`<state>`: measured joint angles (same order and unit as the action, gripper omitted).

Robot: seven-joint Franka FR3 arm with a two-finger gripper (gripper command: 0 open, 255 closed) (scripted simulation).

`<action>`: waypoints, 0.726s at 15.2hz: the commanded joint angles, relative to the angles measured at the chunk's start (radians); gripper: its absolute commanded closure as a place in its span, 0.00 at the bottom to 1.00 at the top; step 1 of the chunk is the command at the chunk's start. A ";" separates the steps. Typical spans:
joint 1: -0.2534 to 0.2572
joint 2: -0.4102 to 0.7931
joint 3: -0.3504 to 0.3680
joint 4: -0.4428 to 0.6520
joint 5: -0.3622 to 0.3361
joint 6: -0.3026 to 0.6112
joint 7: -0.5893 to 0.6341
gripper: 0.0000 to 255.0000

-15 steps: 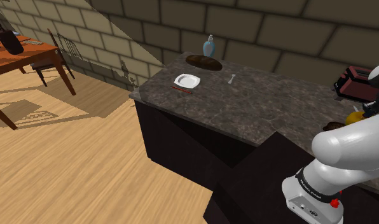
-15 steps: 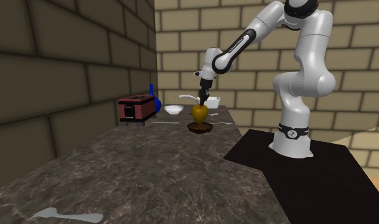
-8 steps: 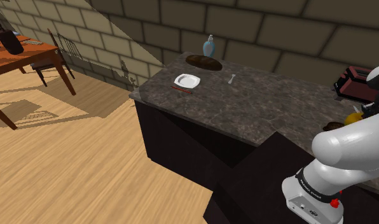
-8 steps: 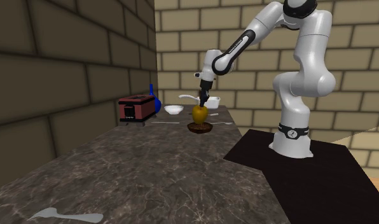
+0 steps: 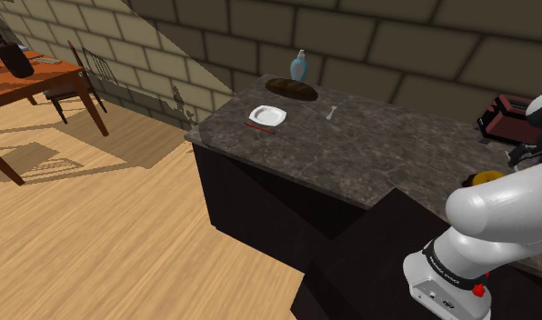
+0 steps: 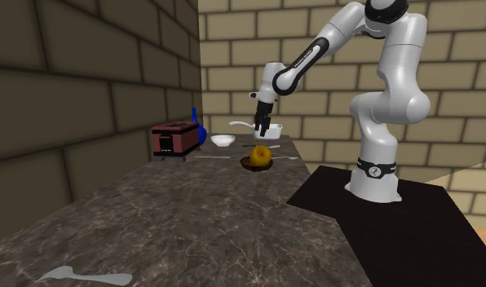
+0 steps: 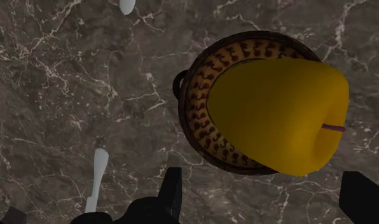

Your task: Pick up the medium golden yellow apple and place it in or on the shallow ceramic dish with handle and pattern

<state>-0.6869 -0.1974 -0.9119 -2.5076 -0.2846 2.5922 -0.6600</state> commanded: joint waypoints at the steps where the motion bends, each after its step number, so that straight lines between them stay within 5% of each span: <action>1: -0.032 -0.068 0.039 0.013 -0.059 -0.071 0.043 0.00; 3: -0.063 -0.136 0.083 0.026 -0.099 -0.148 0.073 0.00; 11: -0.064 -0.135 0.084 0.026 -0.098 -0.147 0.072 0.00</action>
